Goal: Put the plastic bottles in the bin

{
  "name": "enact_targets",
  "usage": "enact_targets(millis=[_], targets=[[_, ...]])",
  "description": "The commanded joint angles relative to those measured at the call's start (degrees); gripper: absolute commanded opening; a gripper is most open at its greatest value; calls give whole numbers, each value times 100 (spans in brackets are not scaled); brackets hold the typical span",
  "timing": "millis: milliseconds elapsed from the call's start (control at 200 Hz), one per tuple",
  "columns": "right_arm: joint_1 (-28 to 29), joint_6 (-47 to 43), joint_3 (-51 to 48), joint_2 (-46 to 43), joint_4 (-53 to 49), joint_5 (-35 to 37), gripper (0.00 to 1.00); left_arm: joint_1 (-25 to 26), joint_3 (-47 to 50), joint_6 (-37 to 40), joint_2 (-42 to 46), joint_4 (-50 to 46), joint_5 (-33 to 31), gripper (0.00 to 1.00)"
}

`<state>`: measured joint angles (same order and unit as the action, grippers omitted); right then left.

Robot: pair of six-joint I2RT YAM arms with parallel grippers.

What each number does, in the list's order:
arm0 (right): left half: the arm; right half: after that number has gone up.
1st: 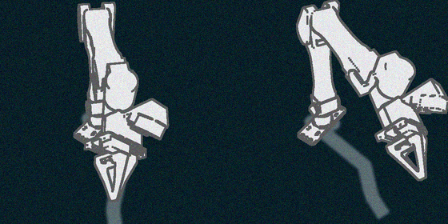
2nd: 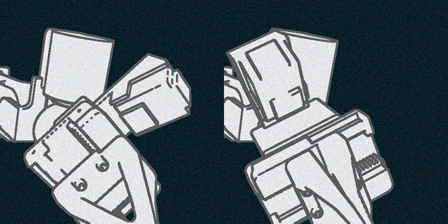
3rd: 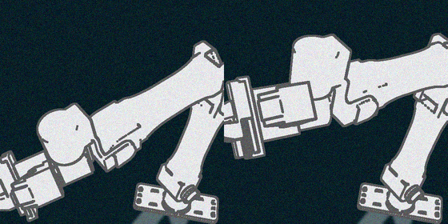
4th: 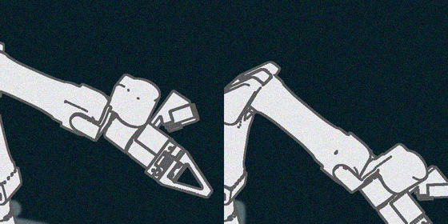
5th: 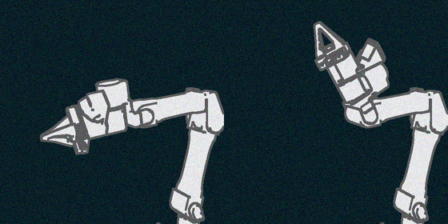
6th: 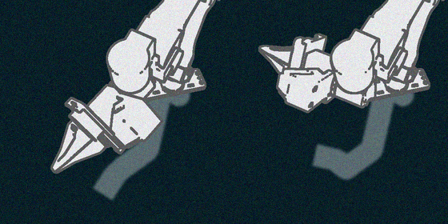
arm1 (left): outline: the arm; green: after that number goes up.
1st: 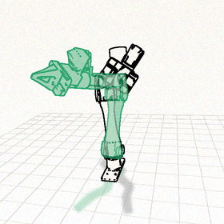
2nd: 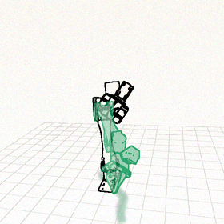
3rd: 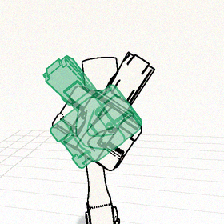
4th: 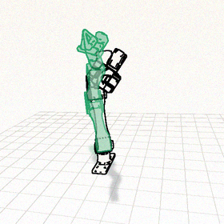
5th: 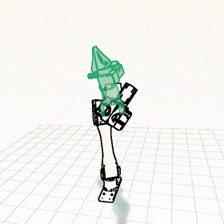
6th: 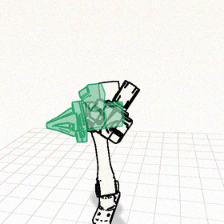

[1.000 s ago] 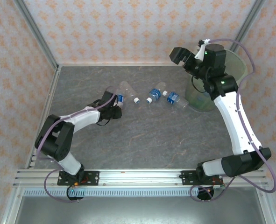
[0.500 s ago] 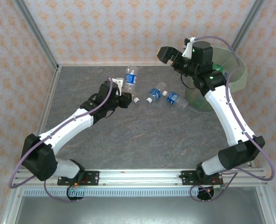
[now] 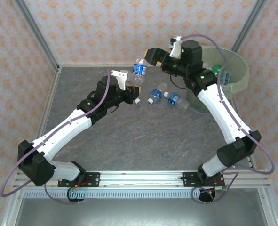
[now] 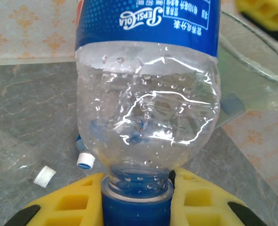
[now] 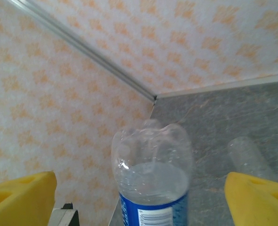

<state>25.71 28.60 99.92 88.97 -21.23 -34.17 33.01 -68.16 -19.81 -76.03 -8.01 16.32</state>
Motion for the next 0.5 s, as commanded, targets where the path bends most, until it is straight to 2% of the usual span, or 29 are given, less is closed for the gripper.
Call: enact_targets(millis=[0, 155, 345, 496], targets=[[185, -235, 353, 240, -229, -288, 91, 55, -215, 49, 225, 217, 144, 22], [255, -296, 447, 430, -433, -316, 90, 84, -225, 49, 300, 203, 179, 21], [289, -450, 449, 504, -537, -464, 81, 91, -176, 37, 376, 192, 217, 22], [285, -572, 476, 510, -594, -613, 80, 92, -165, 22, 371, 212, 262, 22]])
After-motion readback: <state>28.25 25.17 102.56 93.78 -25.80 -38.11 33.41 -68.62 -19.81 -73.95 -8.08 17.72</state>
